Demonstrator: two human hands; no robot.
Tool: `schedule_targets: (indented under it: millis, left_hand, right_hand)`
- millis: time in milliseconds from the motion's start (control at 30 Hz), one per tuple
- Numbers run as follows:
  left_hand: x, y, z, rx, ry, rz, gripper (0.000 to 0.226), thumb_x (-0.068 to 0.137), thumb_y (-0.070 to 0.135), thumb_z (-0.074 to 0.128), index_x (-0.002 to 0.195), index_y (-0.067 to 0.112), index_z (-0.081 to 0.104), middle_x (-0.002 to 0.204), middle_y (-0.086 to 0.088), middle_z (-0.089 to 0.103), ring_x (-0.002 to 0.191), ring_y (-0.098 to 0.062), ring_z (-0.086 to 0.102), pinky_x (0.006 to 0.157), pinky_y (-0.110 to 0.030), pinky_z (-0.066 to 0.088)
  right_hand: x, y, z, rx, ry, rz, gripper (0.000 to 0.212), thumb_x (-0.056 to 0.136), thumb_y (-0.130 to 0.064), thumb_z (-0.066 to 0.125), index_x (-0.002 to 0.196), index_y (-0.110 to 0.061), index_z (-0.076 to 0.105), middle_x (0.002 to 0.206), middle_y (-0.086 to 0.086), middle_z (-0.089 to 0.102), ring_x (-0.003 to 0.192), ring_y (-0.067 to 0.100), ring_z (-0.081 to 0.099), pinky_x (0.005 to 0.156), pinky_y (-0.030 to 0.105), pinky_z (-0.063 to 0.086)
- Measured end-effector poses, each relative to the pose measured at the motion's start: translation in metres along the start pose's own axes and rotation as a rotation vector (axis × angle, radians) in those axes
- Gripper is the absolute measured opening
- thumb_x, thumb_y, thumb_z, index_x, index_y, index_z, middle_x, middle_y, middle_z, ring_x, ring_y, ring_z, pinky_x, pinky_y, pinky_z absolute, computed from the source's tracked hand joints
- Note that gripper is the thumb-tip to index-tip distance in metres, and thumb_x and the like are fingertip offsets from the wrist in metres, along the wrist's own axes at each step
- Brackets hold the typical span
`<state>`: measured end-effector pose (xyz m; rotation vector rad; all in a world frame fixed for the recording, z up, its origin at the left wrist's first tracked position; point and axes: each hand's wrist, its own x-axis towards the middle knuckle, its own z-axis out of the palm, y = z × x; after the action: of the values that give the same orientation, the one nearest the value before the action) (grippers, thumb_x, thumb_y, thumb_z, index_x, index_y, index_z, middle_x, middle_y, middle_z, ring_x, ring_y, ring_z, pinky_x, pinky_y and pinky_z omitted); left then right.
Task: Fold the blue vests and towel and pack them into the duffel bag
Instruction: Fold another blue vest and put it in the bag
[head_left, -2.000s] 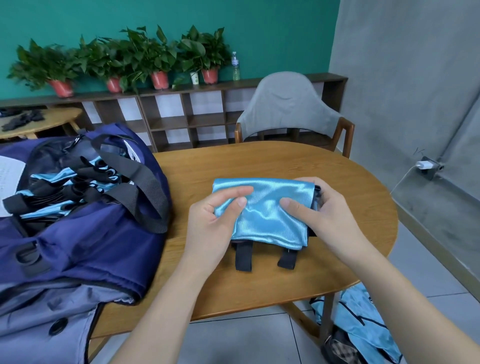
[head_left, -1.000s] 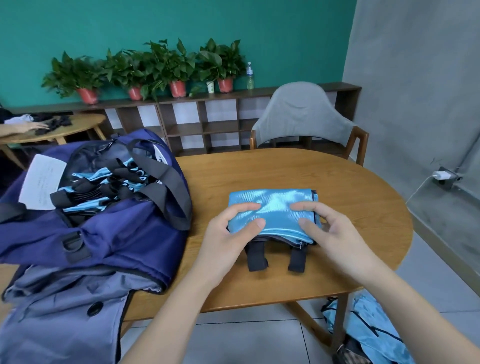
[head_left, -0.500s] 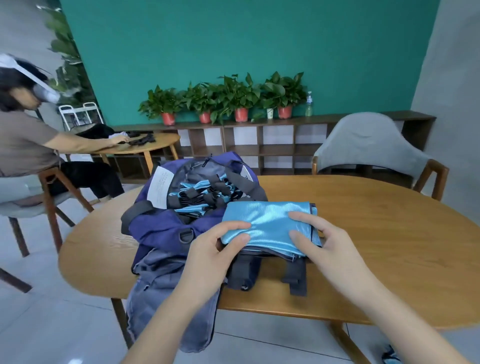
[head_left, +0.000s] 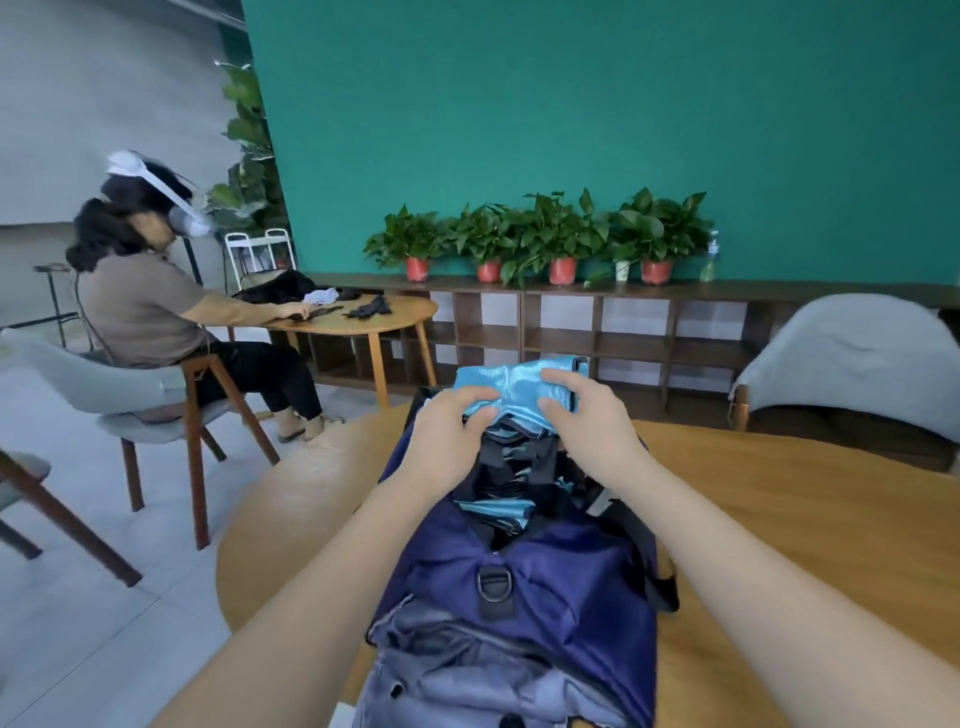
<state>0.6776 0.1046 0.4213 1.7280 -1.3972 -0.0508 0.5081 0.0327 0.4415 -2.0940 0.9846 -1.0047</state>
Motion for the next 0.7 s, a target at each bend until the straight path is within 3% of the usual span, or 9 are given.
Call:
schedule_targets:
  millis: [100,167,233,333,433,533,600,667,700]
  left_hand:
    - [0.026,-0.017,0.01,-0.013,-0.026,-0.04,0.026,0.102,0.029,0.059,0.126,0.025,0.069,0.129,0.01,0.066,0.12,-0.006,0.056,0.099,-0.018,0.038]
    - [0.034,-0.034,0.019,-0.025,-0.095,-0.086,0.026,0.101,0.032,0.06,0.124,0.027,0.07,0.126,0.012,0.067,0.113,-0.003,0.059,0.089,-0.008,0.037]
    - [0.036,-0.053,0.03,-0.022,-0.197,-0.126,0.025,0.1,0.034,0.061,0.122,0.029,0.07,0.126,0.012,0.067,0.115,-0.004,0.059,0.085,-0.007,0.035]
    - [0.033,-0.076,0.041,0.049,-0.316,-0.09,0.028,0.102,0.037,0.058,0.124,0.026,0.07,0.129,0.008,0.066,0.12,-0.01,0.058,0.094,-0.017,0.036]
    - [0.031,-0.092,0.053,0.183,-0.362,-0.044,0.035,0.103,0.036,0.048,0.132,0.024,0.065,0.135,-0.002,0.063,0.127,-0.024,0.053,0.106,-0.038,0.039]
    - [0.031,-0.109,0.064,0.439,-0.418,-0.025,0.071,0.081,0.05,0.014,0.142,0.036,0.049,0.153,0.001,0.043,0.141,-0.031,0.031,0.113,-0.042,0.029]
    - [0.034,-0.111,0.066,0.481,-0.432,-0.094,0.078,0.078,0.057,0.006,0.145,0.04,0.041,0.161,0.0,0.031,0.148,-0.036,0.021,0.118,-0.046,0.023]
    - [0.035,-0.109,0.066,0.476,-0.455,-0.116,0.08,0.081,0.064,0.006,0.148,0.037,0.04,0.162,-0.003,0.03,0.145,-0.038,0.024,0.119,-0.05,0.024]
    - [0.037,-0.11,0.065,0.483,-0.473,-0.129,0.078,0.082,0.064,0.006,0.147,0.036,0.039,0.159,-0.004,0.035,0.141,-0.038,0.029,0.116,-0.049,0.027]
  right_hand:
    - [0.028,0.004,0.02,0.01,0.0,0.039,0.041,0.103,-0.015,0.054,0.144,-0.015,0.054,0.147,0.001,0.054,0.129,0.016,0.051,0.102,0.019,0.034]
    - [0.041,0.02,0.028,-0.025,-0.036,0.076,0.039,0.102,-0.016,0.055,0.141,-0.015,0.057,0.133,0.005,0.064,0.089,0.01,0.058,0.076,0.013,0.04]
    - [0.046,0.041,0.031,-0.109,-0.094,0.117,0.036,0.1,-0.018,0.059,0.135,-0.016,0.062,0.11,0.005,0.069,0.063,0.003,0.048,0.056,0.013,0.037]
    - [0.043,0.076,0.032,-0.219,-0.175,0.168,0.028,0.1,-0.026,0.06,0.126,-0.021,0.068,0.114,0.011,0.073,0.08,0.026,0.066,0.06,0.02,0.041]
    - [0.04,0.099,0.037,-0.241,-0.221,0.159,0.025,0.101,-0.037,0.055,0.119,-0.028,0.07,0.113,0.014,0.072,0.091,0.031,0.065,0.064,0.011,0.04]
    - [0.042,0.113,0.045,-0.274,-0.272,0.165,0.024,0.104,-0.041,0.042,0.087,-0.051,0.056,0.099,0.006,0.058,0.092,0.023,0.052,0.079,0.031,0.04]
    - [0.041,0.117,0.051,-0.323,-0.308,0.196,0.038,0.105,-0.038,0.03,0.071,-0.049,0.043,0.091,0.001,0.048,0.097,0.024,0.046,0.092,0.042,0.042]
    - [0.04,0.114,0.051,-0.36,-0.353,0.225,0.037,0.106,-0.038,0.022,0.079,-0.052,0.044,0.101,0.0,0.051,0.112,0.028,0.046,0.104,0.053,0.037]
    - [0.039,0.112,0.05,-0.377,-0.385,0.237,0.034,0.106,-0.04,0.02,0.096,-0.055,0.048,0.118,0.001,0.054,0.126,0.028,0.042,0.11,0.055,0.032]
